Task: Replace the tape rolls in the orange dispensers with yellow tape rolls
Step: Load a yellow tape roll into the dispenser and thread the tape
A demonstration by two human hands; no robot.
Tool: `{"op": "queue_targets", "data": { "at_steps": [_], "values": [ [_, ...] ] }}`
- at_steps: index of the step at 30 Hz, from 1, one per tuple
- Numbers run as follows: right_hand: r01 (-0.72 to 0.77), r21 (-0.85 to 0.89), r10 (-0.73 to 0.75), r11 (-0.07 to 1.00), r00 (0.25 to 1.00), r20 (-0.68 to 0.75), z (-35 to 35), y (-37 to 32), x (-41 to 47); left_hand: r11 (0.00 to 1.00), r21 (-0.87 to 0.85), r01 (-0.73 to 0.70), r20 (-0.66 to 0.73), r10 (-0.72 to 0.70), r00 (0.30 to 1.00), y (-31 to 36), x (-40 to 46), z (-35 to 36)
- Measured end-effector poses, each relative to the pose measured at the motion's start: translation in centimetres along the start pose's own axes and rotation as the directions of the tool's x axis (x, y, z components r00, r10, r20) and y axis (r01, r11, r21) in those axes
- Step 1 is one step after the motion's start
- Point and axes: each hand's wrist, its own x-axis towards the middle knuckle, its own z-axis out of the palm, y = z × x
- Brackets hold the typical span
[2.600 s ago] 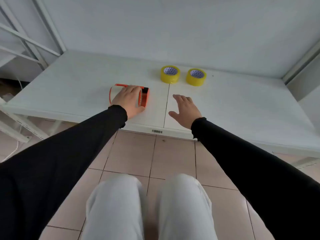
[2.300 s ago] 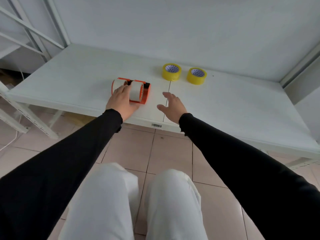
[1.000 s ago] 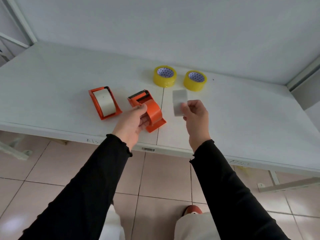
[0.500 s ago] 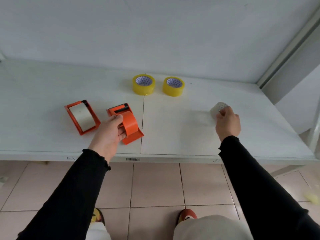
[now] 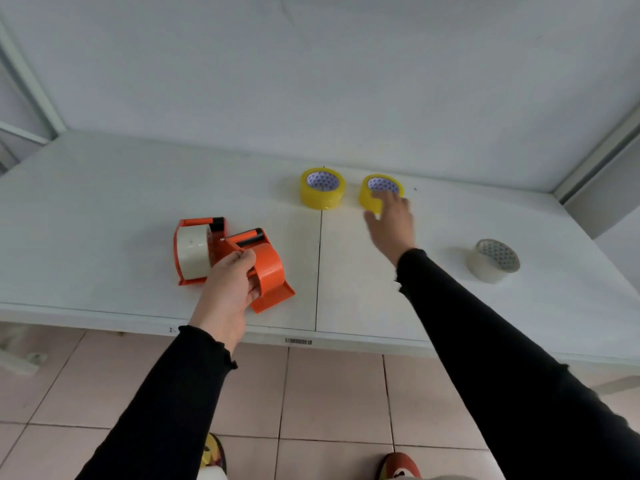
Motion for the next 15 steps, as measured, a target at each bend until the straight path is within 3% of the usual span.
{"op": "queue_targets", "data": {
  "at_steps": [3, 7, 11, 15],
  "values": [
    [0.143, -0.055, -0.132, 0.988, 0.978, 0.164, 3.4, -5.2, 3.0, 1.000, 0.010, -0.014, -0.010, 0.014, 1.000, 0.0, 0.1, 0.0],
    [0.179, -0.233, -0.086, 0.956, 0.929, 0.360, 6.7, -7.9, 6.2, 1.000, 0.004, -0.015, 0.015, 0.015, 1.000, -0.2, 0.0, 0.2],
    [0.170, -0.317, -0.054, 0.933, 0.937, 0.344, 7.9, -7.6, 6.8, 1.000, -0.023, 0.003, 0.039, -0.002, 0.999, -0.1, -0.1, 0.0],
    [0.104, -0.138, -0.061, 0.985, 0.956, 0.286, 7.6, -6.6, 6.4, 0.999, -0.030, 0.023, 0.054, -0.021, 0.998, 0.1, -0.1, -0.4]
  ]
}}
